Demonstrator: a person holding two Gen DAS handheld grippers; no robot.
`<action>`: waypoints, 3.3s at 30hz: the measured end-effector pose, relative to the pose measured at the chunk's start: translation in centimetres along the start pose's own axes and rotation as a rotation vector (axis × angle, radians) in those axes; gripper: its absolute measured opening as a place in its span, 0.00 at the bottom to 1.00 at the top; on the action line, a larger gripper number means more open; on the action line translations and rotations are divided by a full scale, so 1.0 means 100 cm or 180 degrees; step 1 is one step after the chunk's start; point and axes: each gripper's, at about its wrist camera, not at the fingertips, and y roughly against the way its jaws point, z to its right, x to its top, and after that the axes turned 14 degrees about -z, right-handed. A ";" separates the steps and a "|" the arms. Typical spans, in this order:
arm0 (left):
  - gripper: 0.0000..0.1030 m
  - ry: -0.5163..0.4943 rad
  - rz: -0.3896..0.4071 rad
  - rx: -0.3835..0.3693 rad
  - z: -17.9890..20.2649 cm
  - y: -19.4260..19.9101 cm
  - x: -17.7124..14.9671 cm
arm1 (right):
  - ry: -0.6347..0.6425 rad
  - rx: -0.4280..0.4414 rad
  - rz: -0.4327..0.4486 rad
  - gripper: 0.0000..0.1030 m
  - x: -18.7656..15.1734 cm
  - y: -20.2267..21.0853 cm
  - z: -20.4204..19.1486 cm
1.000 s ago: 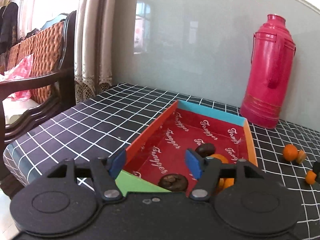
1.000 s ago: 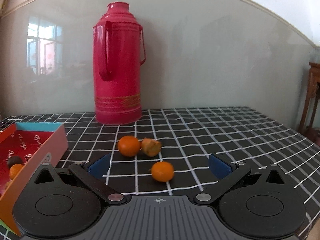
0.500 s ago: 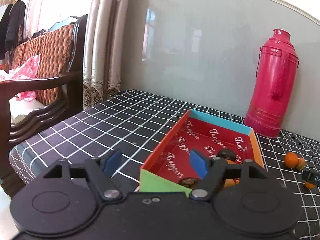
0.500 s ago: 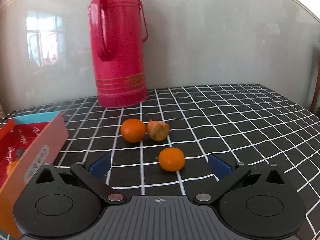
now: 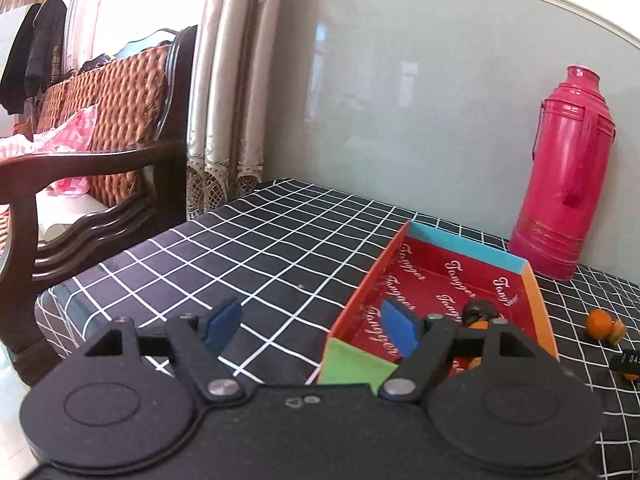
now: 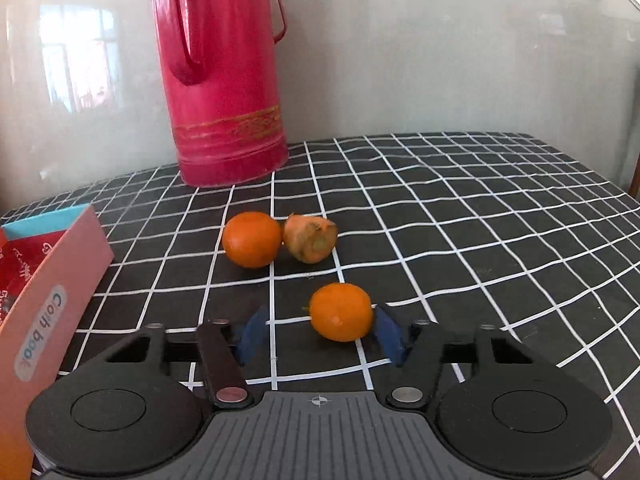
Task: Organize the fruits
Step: 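Carry the small orange with the right gripper into the box and release, then reach the left gripper to the remaining orange and close on it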
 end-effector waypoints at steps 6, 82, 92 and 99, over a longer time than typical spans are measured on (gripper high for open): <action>0.69 0.0051 -0.0020 0.0057 -0.008 0.000 0.000 | 0.0017 0.0003 0.0016 0.38 -0.001 0.001 -0.004; 0.73 -0.0695 0.0011 -0.0778 0.145 0.006 -0.018 | 0.0063 -0.1078 0.1585 1.00 -0.051 0.096 0.045; 0.68 -0.1145 -0.0154 -0.1071 0.212 -0.010 -0.035 | -0.0267 -0.1470 0.1399 1.00 -0.049 0.085 0.104; 0.54 -0.1226 -0.0361 -0.1205 0.252 -0.038 -0.026 | -0.0408 -0.1396 0.1297 1.00 -0.052 0.088 0.124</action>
